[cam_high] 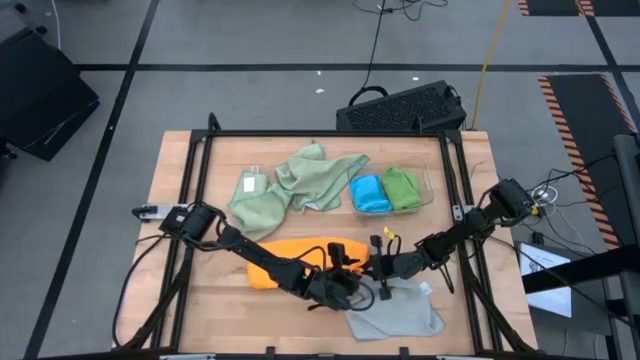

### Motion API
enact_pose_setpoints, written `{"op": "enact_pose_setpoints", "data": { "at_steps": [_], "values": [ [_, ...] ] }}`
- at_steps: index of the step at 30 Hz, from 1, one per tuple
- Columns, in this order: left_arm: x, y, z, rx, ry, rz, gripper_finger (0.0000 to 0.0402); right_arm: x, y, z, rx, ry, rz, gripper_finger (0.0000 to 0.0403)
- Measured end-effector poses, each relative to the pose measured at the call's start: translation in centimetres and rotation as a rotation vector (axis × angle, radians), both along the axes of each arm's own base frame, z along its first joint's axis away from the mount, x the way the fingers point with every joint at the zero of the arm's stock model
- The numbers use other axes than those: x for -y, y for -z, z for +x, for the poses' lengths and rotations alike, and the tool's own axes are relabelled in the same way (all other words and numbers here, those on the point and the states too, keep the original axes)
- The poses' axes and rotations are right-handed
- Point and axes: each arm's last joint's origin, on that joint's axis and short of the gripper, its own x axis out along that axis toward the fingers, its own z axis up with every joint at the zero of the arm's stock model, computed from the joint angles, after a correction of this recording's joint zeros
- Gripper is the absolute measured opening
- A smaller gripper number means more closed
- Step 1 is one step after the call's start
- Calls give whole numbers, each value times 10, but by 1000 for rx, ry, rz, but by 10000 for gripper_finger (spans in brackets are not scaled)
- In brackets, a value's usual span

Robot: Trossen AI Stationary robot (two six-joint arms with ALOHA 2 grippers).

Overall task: Fold microfiber towels
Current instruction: Fold the yellow microfiber cloth

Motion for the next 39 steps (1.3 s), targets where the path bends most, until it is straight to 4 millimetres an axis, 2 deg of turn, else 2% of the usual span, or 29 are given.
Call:
{"op": "enact_pose_setpoints", "data": {
  "at_steps": [5,9,11,18,22,26,30,35,39],
  "values": [
    [-3,0,4,-36,120,-27,119,0,-1,0,2,0,1,3],
    [-9,3,5,-55,95,-86,38,1,-2,-1,-17,-16,-6,4],
    [-6,2,4,-48,98,-87,12,0,-3,-2,-14,-22,-4,13],
    [11,1,-8,-16,2,-51,6,1,-18,-14,-93,-70,-81,108],
    [33,-5,-19,18,-1,-72,7,5,-30,-26,-135,-69,-161,170],
    [50,-11,-32,62,-41,-105,5,9,-31,-31,-163,-62,-261,212],
    [64,-13,-48,86,-111,-95,4,12,-25,-28,-185,-91,-311,221],
    [73,-15,-65,128,-208,-67,7,10,-25,-18,-129,-146,-162,203],
    [77,-16,-68,170,-242,-61,4,0,-25,-9,-109,-188,-185,195]
  ]
}}
